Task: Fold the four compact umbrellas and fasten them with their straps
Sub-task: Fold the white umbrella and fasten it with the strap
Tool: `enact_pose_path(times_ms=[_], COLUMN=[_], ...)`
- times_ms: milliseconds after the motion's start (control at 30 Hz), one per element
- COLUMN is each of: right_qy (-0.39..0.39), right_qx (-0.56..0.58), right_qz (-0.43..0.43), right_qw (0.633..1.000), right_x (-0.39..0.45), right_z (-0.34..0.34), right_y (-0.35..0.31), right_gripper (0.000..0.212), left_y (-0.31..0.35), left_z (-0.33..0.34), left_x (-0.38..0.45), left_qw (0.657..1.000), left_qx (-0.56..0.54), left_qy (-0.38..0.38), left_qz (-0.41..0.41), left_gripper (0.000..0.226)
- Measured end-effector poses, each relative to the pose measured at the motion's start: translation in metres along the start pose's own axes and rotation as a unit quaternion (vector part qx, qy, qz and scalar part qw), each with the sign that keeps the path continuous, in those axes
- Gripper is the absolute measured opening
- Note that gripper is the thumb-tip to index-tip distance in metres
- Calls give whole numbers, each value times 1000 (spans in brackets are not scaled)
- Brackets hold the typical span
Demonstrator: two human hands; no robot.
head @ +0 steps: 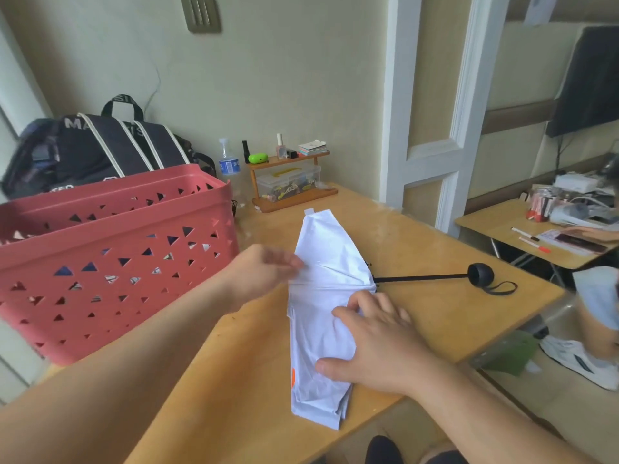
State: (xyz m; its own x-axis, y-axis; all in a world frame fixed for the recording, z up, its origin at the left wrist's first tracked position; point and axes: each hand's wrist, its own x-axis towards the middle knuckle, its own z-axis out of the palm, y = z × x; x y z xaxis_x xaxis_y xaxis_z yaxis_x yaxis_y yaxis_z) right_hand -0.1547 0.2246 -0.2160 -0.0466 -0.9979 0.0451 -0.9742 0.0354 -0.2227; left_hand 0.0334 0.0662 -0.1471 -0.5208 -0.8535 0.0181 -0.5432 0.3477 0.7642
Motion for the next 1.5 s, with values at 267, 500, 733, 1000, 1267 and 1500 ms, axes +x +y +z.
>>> enact_pose_path(times_ms=[267,500,733,1000,1267,1500], right_qy=[2,0,4,46,313,223], right_qx=[4,6,6,65,224,304], right_qz=[-1,3,-2,-25,-73,-75], right_qw=[1000,1000,1000,996,920,923], right_x=[0,-1,-5,-30,-38,-21], right_z=[0,-1,-2,-13,-54,-57], right_y=[2,1,-2,0,-23,-49], right_gripper=[83,83,81,64,43,57], left_y=[26,37,44,28,7,-13], left_z=[32,35,26,44,71,75], left_x=[75,64,-1,-61,-105,-117], left_qw=[982,959,942,940,954,963], left_qx=[-85,-209,-265,-277,-221,-185], left_qy=[115,188,201,170,172,167], left_qz=[-121,-31,51,107,107,105], left_gripper=[37,29,23,16,14,7])
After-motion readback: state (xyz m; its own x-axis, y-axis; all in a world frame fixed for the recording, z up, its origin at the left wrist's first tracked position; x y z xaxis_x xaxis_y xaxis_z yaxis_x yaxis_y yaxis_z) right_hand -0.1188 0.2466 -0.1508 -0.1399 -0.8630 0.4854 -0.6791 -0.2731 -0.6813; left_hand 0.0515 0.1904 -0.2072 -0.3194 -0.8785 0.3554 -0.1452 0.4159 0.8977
